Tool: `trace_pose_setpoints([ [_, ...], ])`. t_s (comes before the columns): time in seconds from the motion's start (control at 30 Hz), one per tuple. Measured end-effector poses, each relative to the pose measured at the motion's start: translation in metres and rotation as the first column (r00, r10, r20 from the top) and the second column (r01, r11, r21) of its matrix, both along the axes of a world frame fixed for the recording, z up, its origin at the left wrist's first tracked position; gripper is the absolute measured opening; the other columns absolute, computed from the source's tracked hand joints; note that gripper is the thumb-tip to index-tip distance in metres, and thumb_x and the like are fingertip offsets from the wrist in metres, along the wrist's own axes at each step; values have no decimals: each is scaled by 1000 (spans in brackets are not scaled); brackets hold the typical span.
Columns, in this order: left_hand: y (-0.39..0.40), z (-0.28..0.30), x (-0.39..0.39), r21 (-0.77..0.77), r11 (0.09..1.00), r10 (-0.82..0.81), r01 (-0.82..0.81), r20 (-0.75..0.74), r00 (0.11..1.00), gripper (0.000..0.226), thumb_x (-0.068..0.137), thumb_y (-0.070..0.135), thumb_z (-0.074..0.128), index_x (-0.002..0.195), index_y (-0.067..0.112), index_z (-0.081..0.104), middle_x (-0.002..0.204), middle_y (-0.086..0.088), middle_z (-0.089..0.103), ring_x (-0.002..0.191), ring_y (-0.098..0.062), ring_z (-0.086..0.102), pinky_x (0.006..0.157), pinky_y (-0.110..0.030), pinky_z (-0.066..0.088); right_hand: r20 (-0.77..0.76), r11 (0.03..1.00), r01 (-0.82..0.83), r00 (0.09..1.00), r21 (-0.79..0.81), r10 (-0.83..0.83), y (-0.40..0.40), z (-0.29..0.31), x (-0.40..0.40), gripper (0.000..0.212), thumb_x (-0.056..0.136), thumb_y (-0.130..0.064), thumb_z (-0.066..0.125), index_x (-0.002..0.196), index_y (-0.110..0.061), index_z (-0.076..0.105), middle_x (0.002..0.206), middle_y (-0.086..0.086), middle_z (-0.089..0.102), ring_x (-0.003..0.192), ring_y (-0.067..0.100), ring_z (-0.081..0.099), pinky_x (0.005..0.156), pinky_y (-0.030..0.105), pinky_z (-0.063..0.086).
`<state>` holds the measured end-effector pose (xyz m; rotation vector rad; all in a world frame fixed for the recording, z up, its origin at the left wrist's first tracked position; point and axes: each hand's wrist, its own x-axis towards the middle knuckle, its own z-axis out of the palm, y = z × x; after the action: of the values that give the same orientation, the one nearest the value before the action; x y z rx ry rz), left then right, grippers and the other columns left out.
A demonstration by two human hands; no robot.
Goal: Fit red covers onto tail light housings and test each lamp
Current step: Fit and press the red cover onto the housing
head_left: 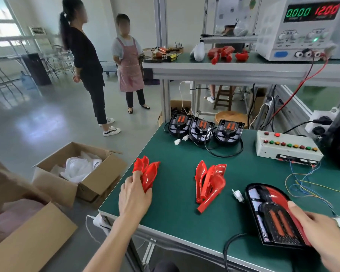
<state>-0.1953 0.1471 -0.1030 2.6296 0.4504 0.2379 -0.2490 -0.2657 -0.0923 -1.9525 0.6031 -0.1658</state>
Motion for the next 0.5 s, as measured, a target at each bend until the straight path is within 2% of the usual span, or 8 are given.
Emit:
trace_pose_setpoints([
  [0.2,-25,-6,18,-32,999,-15,19,103,995,37,96,30,66,126,13,52,125,-12,61,111,-36,56,87,-45,49,-5,999,-36,999,30,36,1,3,-2,38,93,-52,62,66,-25,69,72,-4,71,75,19,66,83,37,44],
  [0.37,-38,-3,34,-30,1000,-3,7,119,993,37,95,31,64,125,12,54,125,-13,60,109,-37,59,86,-45,51,-22,998,-47,999,37,47,0,3,-2,40,93,-52,62,70,-22,72,81,2,74,80,23,68,84,38,46],
  [0.43,-37,-5,36,-15,1000,6,-4,118,993,36,94,32,65,121,10,57,130,-16,57,112,-39,59,93,-48,49,-22,999,-40,999,30,41,-3,1,-2,41,93,-53,61,70,-21,73,79,1,74,79,22,69,81,37,46],
  [0.5,-33,-9,34,9,1000,22,-24,130,991,33,93,32,67,116,8,62,140,-21,53,123,-43,54,106,-52,42,-21,999,-29,999,15,29,-4,-2,-1,45,93,-54,61,68,-19,75,74,-3,74,77,20,69,75,36,45],
])
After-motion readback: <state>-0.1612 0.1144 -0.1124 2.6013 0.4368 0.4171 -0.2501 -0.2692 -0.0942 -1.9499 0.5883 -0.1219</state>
